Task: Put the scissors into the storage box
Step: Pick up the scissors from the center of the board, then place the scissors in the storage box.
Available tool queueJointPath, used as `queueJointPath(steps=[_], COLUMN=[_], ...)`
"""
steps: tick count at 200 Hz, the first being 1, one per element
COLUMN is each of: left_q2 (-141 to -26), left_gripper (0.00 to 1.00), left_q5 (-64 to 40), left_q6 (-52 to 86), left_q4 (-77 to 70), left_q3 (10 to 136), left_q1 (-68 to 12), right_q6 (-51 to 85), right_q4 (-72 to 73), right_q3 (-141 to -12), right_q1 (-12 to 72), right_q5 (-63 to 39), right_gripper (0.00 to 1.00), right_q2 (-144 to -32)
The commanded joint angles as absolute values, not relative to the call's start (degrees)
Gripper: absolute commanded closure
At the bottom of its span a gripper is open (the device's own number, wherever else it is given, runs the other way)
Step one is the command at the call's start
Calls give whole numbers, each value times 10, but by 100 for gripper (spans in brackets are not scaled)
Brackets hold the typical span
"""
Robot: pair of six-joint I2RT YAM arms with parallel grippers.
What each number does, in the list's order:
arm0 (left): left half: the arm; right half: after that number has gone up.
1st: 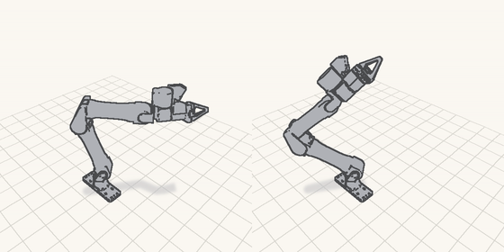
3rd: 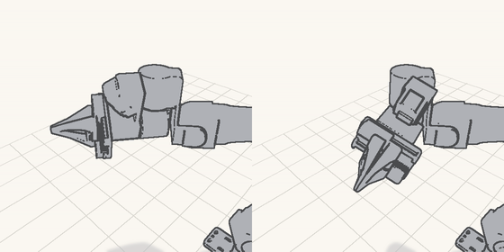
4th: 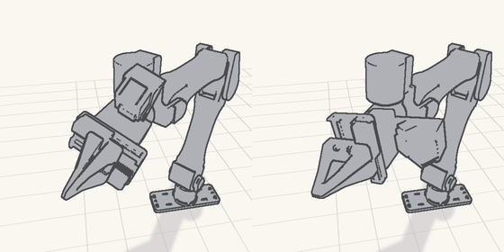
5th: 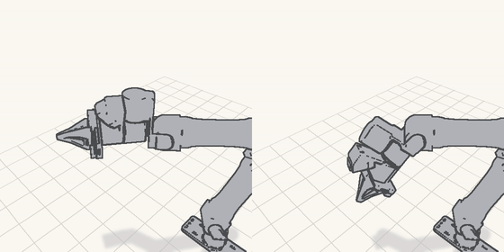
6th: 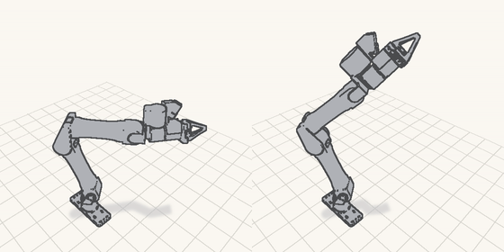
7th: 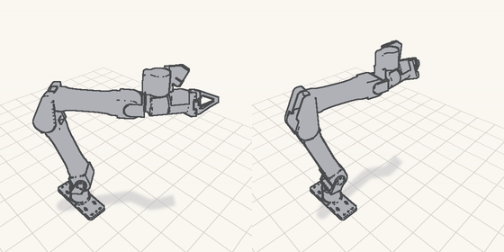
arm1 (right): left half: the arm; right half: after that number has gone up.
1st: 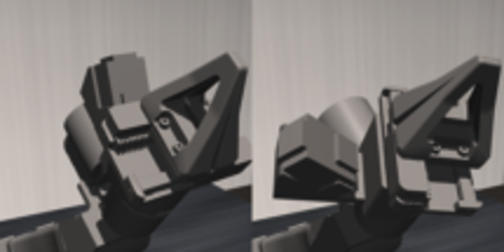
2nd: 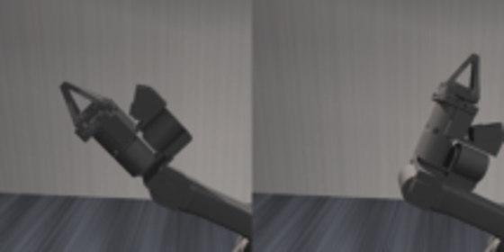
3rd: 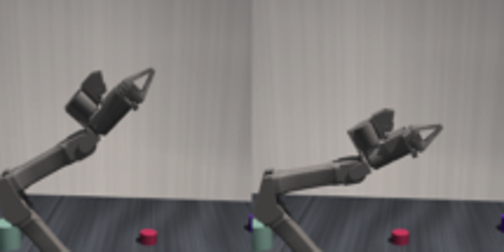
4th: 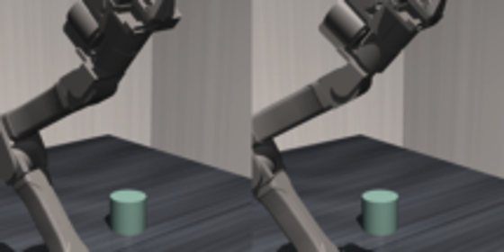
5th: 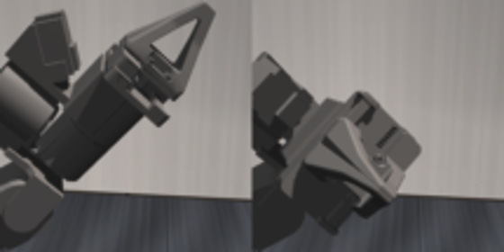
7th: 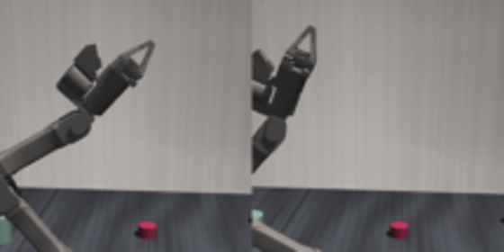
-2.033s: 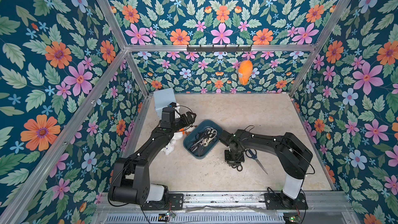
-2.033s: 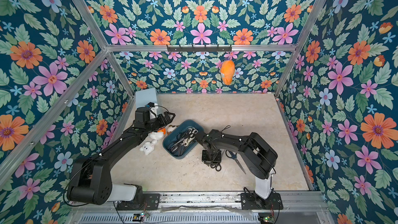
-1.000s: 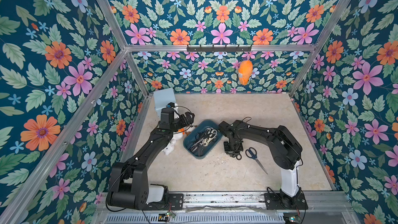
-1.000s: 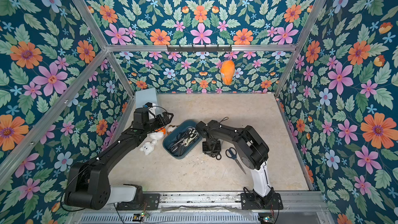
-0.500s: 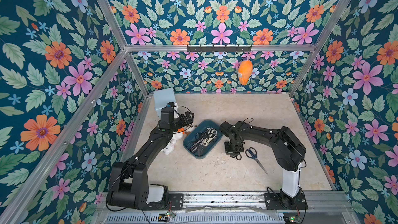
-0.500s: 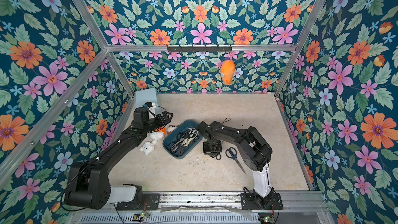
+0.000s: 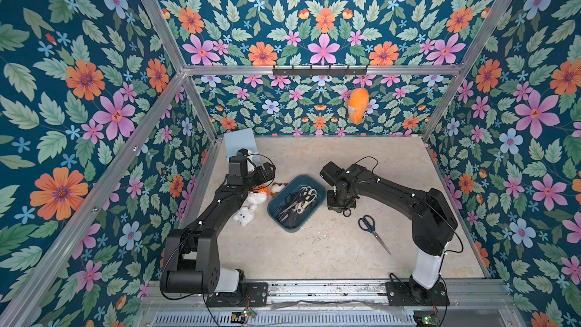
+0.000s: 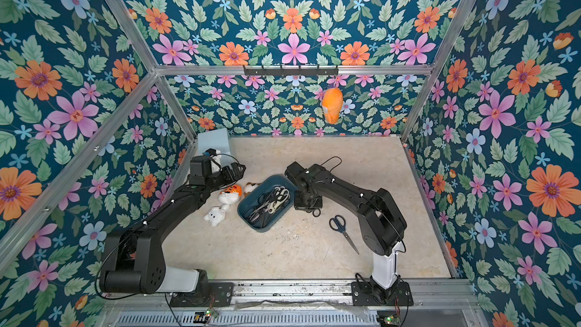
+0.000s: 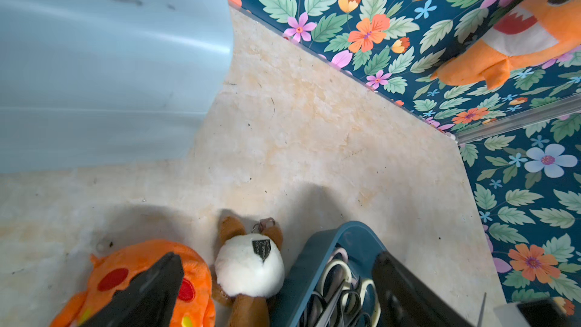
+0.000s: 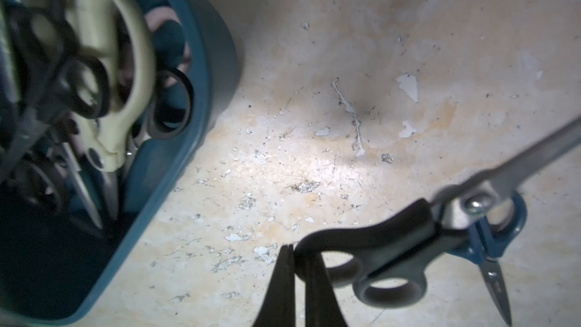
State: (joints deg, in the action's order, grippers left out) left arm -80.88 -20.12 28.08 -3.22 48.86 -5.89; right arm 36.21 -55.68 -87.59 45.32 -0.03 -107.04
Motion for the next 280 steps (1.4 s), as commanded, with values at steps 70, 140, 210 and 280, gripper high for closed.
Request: queueJointPath(steps=[70, 140, 210, 280], left_q2=[-815, -808, -807, -806], left_gripper=[1, 1, 1, 1], left_q5=[-212, -199, -202, -204], left_q6=[286, 281, 286, 286], left_q4=[-59, -54, -57, -57], left_q3=[490, 492, 490, 490], left_q1=[-11, 2, 4, 5], right_q6=[475, 545, 574, 587], right_q4=[-521, -499, -465, -450], right_q3=[-1153, -1221, -1222, -1215], right_q1=[511, 543, 536, 531], right_q5=[-22, -34, -85, -109], right_gripper=[100, 100, 100, 90], right_q2=[-1220, -1297, -1335, -1350])
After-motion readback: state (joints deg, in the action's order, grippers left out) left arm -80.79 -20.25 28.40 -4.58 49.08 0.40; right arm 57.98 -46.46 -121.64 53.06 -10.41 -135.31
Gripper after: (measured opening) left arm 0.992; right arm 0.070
